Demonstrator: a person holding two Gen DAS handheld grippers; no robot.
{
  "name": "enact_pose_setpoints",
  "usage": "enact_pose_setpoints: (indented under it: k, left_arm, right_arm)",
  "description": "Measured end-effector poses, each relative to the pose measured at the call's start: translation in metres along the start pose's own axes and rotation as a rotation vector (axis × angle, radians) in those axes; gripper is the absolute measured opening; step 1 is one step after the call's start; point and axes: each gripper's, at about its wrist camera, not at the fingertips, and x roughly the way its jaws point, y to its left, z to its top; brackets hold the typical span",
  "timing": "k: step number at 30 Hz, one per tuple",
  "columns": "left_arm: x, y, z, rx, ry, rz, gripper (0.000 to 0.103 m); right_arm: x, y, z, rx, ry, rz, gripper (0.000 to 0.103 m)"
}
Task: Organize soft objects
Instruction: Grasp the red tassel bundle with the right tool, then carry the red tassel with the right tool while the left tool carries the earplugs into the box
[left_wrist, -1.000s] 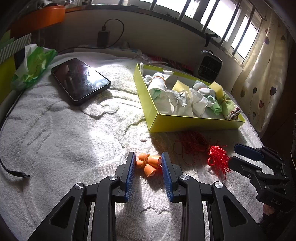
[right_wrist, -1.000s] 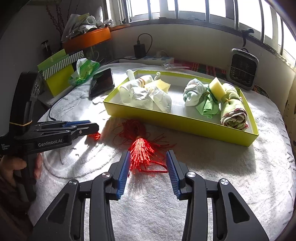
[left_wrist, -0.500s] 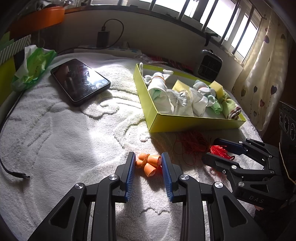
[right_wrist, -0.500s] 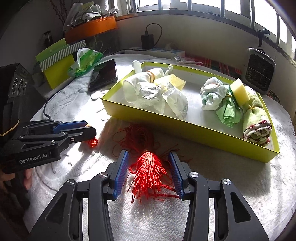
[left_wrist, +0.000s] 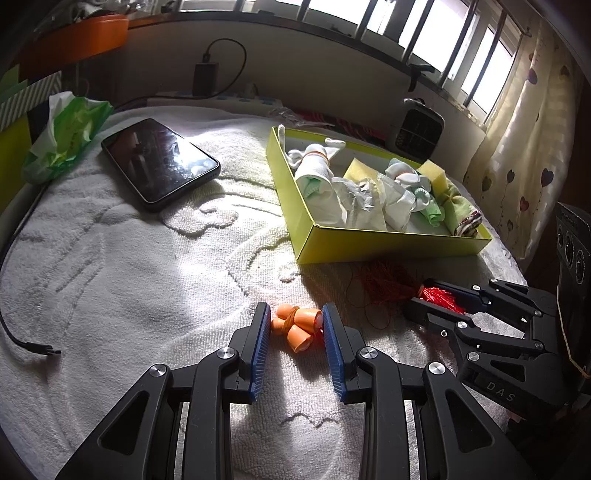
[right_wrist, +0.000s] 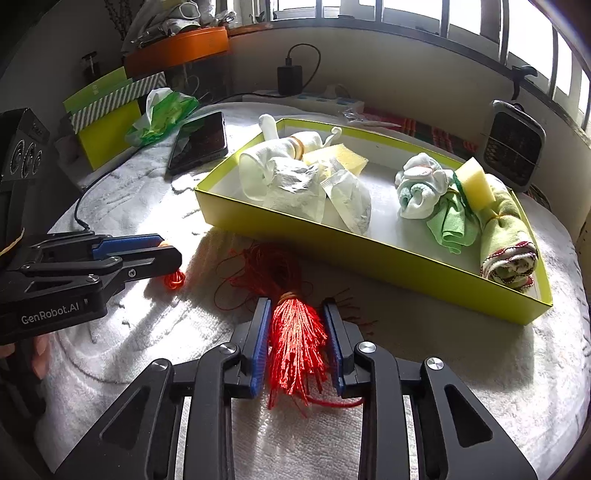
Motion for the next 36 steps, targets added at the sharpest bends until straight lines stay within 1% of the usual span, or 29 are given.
enact_pose_setpoints:
  k: [5,25,32,36]
  left_arm:
    - [0.002,-0.003,-0.001,0.012,0.0,0.011,0.027]
    - [0.002,-0.004,-0.001,0.016,0.0,0.014,0.027]
    - [0.001,-0.007,-0.002,0.024,-0.003,0.01,0.027]
    - [-0.003,-0.009,-0.001,0.03,-0.011,0.009,0.027]
  right_arm:
    - [-0.003,0.0,-0.001,0.008,-0.01,0.009,0.022]
    - [-0.007,-0.007,-0.002,0.055,-0.028,0.029,0.022]
    - [-0.009,-0.01,-0.003,0.081,-0.03,0.049,0.022]
    - [-0.015,-0.012,-0.003,0.097,-0.045,0.068,0.022]
